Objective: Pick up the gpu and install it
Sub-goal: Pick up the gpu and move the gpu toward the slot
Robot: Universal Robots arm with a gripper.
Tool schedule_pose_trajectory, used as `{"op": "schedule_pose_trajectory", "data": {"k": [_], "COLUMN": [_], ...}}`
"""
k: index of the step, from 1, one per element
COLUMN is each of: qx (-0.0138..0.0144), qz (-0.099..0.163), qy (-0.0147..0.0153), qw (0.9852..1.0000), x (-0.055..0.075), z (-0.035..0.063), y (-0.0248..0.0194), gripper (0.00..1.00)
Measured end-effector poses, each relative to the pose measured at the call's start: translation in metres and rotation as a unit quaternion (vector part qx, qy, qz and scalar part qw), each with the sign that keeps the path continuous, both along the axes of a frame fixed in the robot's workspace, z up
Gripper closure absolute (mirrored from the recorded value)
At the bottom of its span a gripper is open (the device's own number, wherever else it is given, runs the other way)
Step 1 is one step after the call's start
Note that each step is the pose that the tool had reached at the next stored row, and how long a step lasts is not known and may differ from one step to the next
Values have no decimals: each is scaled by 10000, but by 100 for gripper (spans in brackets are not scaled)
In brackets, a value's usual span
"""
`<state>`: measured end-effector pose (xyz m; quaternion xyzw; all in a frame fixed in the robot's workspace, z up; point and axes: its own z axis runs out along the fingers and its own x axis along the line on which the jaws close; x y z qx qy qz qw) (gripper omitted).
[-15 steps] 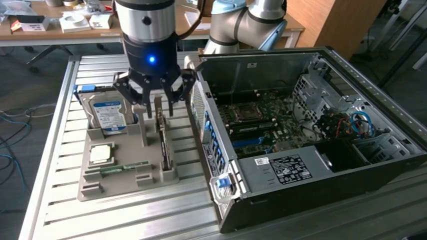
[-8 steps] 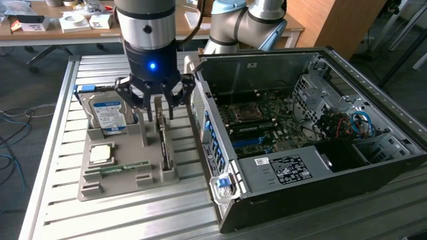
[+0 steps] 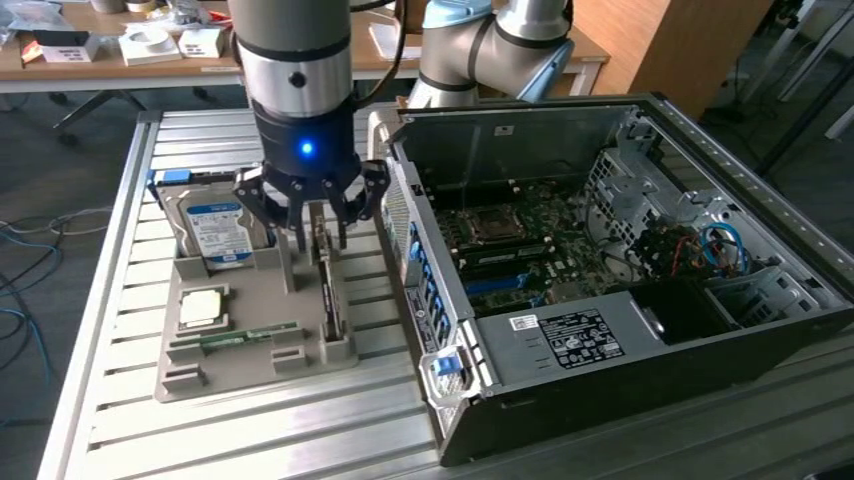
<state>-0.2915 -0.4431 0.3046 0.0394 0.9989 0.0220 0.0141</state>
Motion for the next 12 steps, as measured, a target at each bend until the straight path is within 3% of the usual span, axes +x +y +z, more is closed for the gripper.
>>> {"op": "schedule_pose_trajectory", "data": {"k": [12], "qx": [0], "qz": [0], "qy": [0], "qw": [10000], "x": [0], "z": [-204], "y": [0], "gripper": [53]}}
